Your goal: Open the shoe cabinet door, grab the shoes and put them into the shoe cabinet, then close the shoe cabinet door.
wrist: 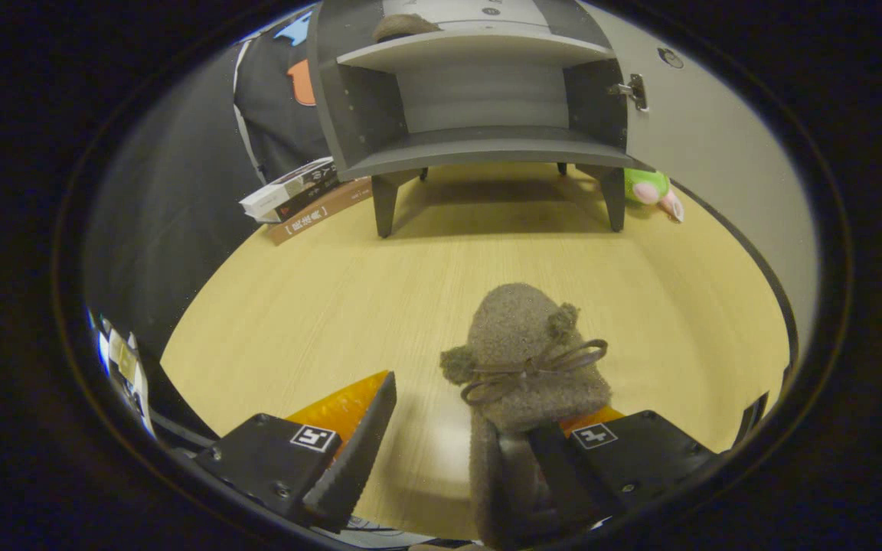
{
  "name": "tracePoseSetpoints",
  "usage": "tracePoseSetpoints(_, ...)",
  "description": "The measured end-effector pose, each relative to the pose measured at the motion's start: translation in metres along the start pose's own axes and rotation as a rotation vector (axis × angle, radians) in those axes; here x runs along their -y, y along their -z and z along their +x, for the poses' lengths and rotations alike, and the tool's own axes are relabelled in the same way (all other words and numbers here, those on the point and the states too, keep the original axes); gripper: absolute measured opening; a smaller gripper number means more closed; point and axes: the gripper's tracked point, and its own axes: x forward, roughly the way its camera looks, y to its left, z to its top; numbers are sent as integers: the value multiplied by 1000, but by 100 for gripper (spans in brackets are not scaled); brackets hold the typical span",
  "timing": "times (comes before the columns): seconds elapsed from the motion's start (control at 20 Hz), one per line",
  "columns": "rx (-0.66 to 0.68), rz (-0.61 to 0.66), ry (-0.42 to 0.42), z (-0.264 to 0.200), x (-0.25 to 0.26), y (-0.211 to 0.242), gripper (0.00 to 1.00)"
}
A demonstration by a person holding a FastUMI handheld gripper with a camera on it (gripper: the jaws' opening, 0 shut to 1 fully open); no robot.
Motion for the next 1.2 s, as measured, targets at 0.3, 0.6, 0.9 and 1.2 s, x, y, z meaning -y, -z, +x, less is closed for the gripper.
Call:
tracePoseSetpoints(0.3,-41,29,18,3,20,0,29)
tracePoseSetpoints(0.6,6,25,4,-22,17,-22,8)
tracePoseSetpoints(0.9,156,4,4,-94,0,-90,8)
tracePoseSetpoints(1.2,347,-35,45,-162,-9,-194,8)
